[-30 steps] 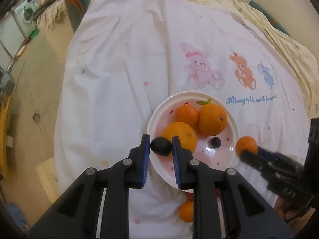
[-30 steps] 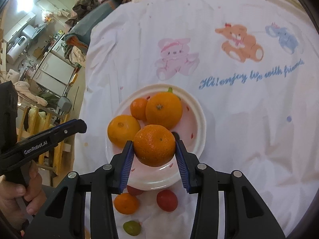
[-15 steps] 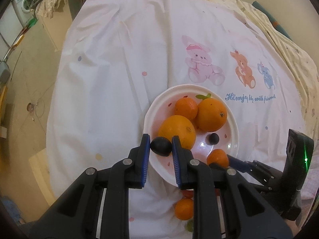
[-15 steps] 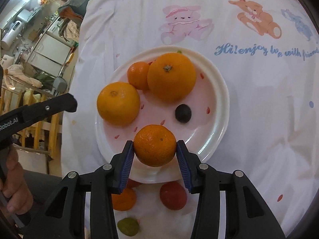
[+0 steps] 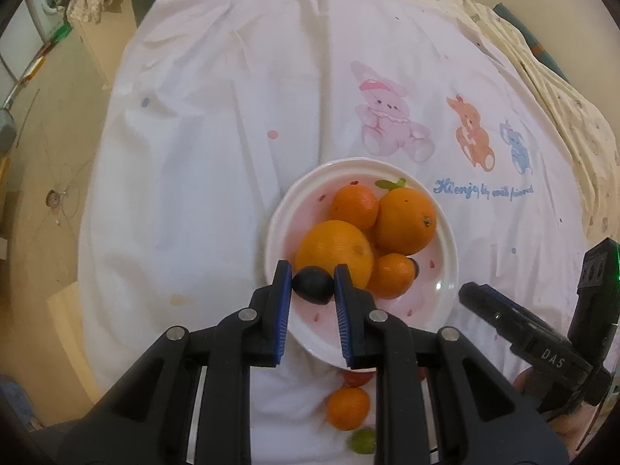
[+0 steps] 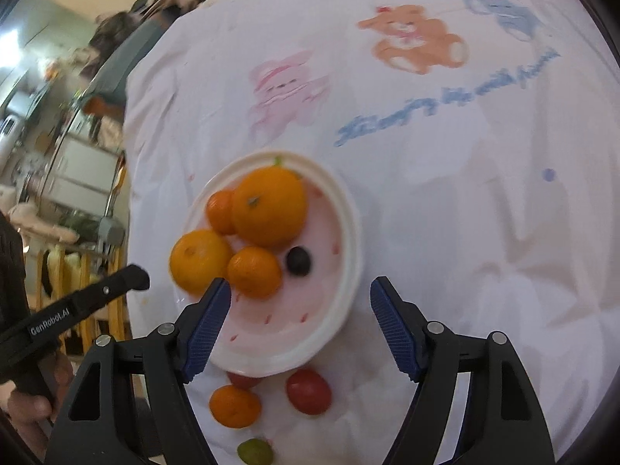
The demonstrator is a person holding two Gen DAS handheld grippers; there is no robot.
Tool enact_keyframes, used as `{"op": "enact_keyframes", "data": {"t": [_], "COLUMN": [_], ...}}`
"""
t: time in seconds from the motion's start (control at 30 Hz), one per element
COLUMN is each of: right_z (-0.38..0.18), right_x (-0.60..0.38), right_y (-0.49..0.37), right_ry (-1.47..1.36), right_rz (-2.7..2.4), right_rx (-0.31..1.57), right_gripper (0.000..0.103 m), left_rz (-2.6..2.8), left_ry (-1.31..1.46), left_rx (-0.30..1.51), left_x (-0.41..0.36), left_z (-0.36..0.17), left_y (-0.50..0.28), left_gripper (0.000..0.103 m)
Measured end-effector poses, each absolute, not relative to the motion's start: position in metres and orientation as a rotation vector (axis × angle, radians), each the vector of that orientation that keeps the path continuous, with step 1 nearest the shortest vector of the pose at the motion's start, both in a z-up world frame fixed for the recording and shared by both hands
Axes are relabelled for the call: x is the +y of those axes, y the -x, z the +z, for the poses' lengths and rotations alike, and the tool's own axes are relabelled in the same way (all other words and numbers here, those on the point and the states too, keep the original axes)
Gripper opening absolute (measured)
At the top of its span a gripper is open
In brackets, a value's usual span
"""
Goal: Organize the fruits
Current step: 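Lower the tangerine and dark tomato onto the plate, opening both tools, then withdraw both tools up from the plate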
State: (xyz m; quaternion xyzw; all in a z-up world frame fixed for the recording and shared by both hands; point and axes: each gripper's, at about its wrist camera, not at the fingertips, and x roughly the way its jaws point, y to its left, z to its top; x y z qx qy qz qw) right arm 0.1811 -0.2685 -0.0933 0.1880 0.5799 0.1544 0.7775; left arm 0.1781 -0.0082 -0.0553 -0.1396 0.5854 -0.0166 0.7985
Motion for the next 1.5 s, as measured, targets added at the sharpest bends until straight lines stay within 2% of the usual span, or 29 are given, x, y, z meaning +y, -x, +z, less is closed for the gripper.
{"op": "enact_keyframes", "data": {"t": [0.5,0.53,0.57,0.6,0.63,0.67,1.07,1.5], "right_z": [-0.082,-0.082,-0.082,-0.082,-0.082,-0.082,-0.075,-0.051], "right_x": [-0.301,-0.303,-0.304,-0.306,-0.307,-0.307,-0.304,-0.314], "right_y": [-0.176,-0.176,-0.176,-0.175,-0.175,-0.175,-0.174,-0.148], "right_ry": [-0.414,-0.415,-0.421,-0.429,-0.432,-0.434,-0.421,-0.428], "right_rz": [0.278,0.275,0.273,0.272,0.271,0.271,0.277,0.278], "right_rx": [1.224,1.223,1.223,1.224,1.224,1.221,1.195,1.151], "right_gripper": [0.077,0.077,0.077,0.077,0.077,0.077,0.077,0.077], "left_rz": [-0.128,-0.122,-0.115,-0.109,-0.097,-0.087,-0.026,-0.034], "left_ry": [0.377,0.378,0.383,0.388,0.391,0.39,0.397,0.276], "left_rx": [1.231,1.239,1.24,1.234,1.219,1.211,1.176,1.113], "left_x": [-0.042,-0.043,-0.043,-0.043,-0.042,-0.041,-0.018,-0.019], "left_z": [-0.065,-0.066,-0.067,-0.066,-0.064,-0.062,-0.052,-0.029], "left_y": [-0.2,-0.202,-0.203,-0.202,-0.201,-0.2,-0.187,-0.149], "left_gripper": [0.021,0.031,0.047,0.055,0.071,0.081,0.082,0.082]}}
